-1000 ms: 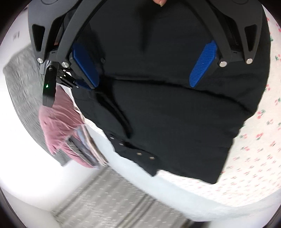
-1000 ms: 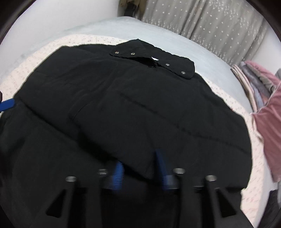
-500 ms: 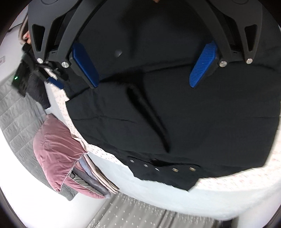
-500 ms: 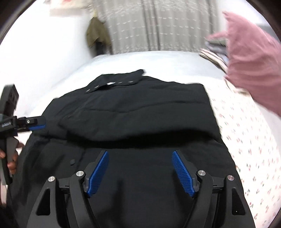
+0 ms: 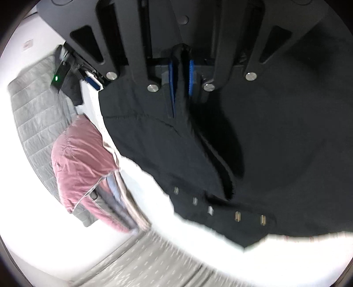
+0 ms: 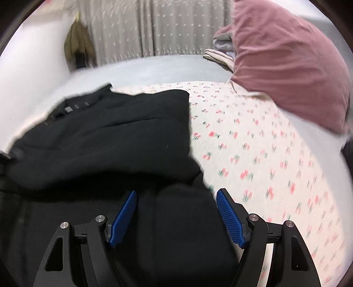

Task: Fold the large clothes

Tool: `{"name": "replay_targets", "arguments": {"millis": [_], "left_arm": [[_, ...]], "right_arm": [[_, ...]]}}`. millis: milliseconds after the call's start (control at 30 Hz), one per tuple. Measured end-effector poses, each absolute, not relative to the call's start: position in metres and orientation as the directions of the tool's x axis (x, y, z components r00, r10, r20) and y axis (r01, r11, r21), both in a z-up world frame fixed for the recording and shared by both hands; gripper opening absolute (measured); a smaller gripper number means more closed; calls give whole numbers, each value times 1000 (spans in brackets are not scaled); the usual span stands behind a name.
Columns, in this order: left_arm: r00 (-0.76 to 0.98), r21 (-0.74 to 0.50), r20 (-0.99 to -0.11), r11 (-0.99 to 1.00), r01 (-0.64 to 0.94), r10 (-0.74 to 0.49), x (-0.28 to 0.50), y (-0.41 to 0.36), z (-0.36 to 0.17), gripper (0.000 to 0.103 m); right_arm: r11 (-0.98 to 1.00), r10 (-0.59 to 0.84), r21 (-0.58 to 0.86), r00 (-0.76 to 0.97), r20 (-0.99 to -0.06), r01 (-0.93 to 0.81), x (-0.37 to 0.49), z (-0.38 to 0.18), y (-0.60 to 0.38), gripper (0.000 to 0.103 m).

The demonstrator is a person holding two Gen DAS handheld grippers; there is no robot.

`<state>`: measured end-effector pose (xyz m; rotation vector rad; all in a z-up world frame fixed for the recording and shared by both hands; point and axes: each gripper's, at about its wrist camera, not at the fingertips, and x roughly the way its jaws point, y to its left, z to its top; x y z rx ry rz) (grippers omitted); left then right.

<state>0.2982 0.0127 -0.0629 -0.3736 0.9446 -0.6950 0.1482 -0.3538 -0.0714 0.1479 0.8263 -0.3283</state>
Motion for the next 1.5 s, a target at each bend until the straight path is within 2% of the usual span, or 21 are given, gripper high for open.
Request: {"name": "replay_targets", "arguments": {"millis": [67, 133, 167, 267, 333, 433, 467, 500, 533, 700, 833, 1133, 1300, 1500], "left_arm": [[448, -494, -638, 779, 386, -626, 295, 14, -61, 11], [425, -383, -741, 846, 370, -521, 299, 9, -81, 14], [394, -390, -763, 851, 352, -513, 301, 11, -93, 16], [403, -443, -732, 833, 332, -550, 299, 21, -95, 20], [417, -440, -730, 839, 321, -542, 292, 25, -89, 29], [438, -391, -744, 860, 327, -504, 283, 29, -80, 61], [445, -372, -748, 867, 332, -492, 278, 31, -75, 83], [456, -341, -756, 878, 337, -469, 272, 35, -70, 97], [470, -317, -758, 886, 339, -451, 263, 39, -64, 99], [513, -219, -770, 913, 345, -379, 234, 57, -41, 100], [548, -150, -773, 930, 335, -321, 205, 79, -29, 102], [542, -63, -813, 958, 279, -211, 146, 146, -34, 102], [520, -83, -830, 967, 241, -201, 123, 178, -41, 102], [447, -144, -863, 962, 231, -236, 102, 219, -51, 102]], "right_arm": [[930, -288, -57, 625, -725, 363, 158, -72, -359, 75], [887, -360, -91, 556, -749, 453, 162, -83, -378, 75], [880, -343, -65, 534, -773, 470, 157, -89, -387, 75], [868, -287, 16, 528, -799, 496, 147, -96, -401, 76], [870, -268, 33, 527, -807, 492, 139, -92, -405, 77], [880, -244, 38, 518, -820, 473, 129, -88, -406, 77], [883, -245, 31, 516, -821, 468, 126, -86, -405, 77], [887, -251, 21, 518, -818, 462, 121, -82, -401, 77], [890, -258, 10, 520, -814, 457, 114, -78, -396, 77], [915, -260, -32, 527, -809, 403, 82, -59, -362, 78], [919, -286, -72, 532, -797, 387, 55, -45, -339, 84], [942, -274, -104, 550, -789, 321, 11, -33, -296, 86], [952, -266, -123, 561, -784, 278, -8, -29, -274, 89], [991, -94, -28, 528, -844, 132, -30, -37, -268, 90]]}}
